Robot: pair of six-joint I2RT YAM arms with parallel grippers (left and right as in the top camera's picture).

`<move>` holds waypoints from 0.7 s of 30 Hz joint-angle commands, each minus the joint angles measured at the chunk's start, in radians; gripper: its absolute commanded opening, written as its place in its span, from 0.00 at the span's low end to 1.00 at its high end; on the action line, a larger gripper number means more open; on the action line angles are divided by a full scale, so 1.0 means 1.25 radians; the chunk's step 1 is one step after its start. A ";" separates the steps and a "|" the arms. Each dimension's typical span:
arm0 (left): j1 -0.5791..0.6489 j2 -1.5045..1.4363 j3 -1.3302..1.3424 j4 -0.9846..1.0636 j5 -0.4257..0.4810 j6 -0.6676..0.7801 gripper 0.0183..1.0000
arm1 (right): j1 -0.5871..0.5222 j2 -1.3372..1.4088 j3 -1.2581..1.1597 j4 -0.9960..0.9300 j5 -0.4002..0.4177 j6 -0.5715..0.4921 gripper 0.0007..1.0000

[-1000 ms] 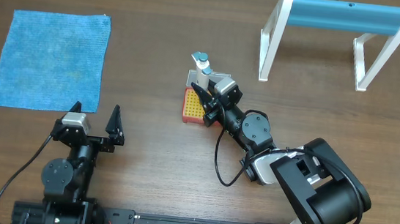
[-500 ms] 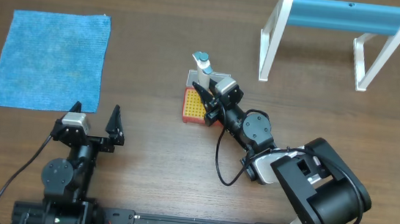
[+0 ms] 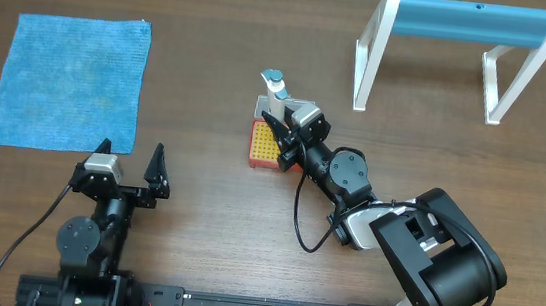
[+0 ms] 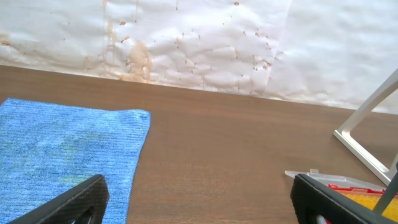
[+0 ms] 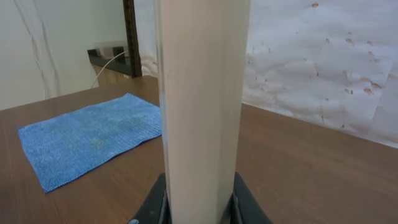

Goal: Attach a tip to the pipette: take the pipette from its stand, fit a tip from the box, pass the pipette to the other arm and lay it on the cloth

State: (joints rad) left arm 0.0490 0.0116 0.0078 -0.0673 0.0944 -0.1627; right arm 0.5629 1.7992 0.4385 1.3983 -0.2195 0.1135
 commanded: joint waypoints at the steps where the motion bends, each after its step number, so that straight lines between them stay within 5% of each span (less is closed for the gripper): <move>1: 0.002 -0.004 -0.002 -0.004 0.006 -0.007 0.94 | -0.005 0.002 0.015 -0.006 -0.003 -0.011 0.08; 21: 0.002 -0.004 -0.002 -0.004 0.006 -0.007 0.94 | -0.005 0.067 -0.002 -0.022 -0.002 -0.012 0.08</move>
State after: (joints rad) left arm 0.0490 0.0116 0.0078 -0.0673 0.0944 -0.1627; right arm 0.5629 1.8431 0.4603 1.4178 -0.2199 0.1139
